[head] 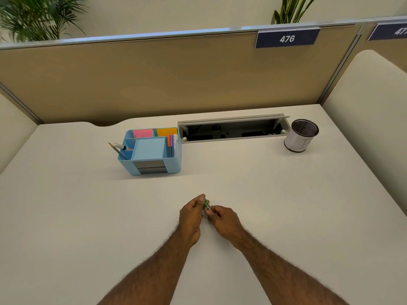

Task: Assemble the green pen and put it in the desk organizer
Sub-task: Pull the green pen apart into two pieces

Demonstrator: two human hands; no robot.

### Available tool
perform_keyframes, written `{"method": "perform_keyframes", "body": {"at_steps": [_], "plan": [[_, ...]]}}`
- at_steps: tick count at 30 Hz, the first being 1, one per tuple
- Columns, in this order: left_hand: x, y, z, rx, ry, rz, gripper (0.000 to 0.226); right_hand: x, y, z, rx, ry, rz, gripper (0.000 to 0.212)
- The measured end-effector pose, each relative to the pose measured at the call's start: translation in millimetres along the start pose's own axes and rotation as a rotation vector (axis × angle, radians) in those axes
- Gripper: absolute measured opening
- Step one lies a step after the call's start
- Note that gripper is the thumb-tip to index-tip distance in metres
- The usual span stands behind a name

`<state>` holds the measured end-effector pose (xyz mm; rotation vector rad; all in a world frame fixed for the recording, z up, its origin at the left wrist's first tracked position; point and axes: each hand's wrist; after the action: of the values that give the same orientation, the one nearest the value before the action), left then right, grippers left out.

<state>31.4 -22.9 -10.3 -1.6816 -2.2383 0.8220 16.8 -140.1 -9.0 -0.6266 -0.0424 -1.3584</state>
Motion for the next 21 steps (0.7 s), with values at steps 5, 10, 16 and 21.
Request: {"method": "perform_keyframes", "body": {"at_steps": [5,10,16,21], "plan": [[2,5,-6,0.054,-0.085,-0.022,0.024,1,-2,-1,0.024,-0.017,-0.011,0.030],[0,10,-15,0.146,-0.099,-0.071,0.014,0,-4,-3,0.001,0.061,-0.006,0.025],[-2,25,-21,0.201,-0.085,-0.155,0.033,6,-9,-9,0.010,0.240,-0.034,0.026],[-1,32,-26,0.213,-0.078,-0.141,0.034,44,10,-3,0.089,0.421,-0.185,0.016]]}}
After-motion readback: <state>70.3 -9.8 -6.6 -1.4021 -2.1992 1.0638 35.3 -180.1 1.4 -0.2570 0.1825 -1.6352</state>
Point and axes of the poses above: each hand's wrist, its own y-axis towards the middle knuckle, its own x-axis out of the back of the hand, z = x × y, and after that the axes turned 2 degrees about y, right-handed
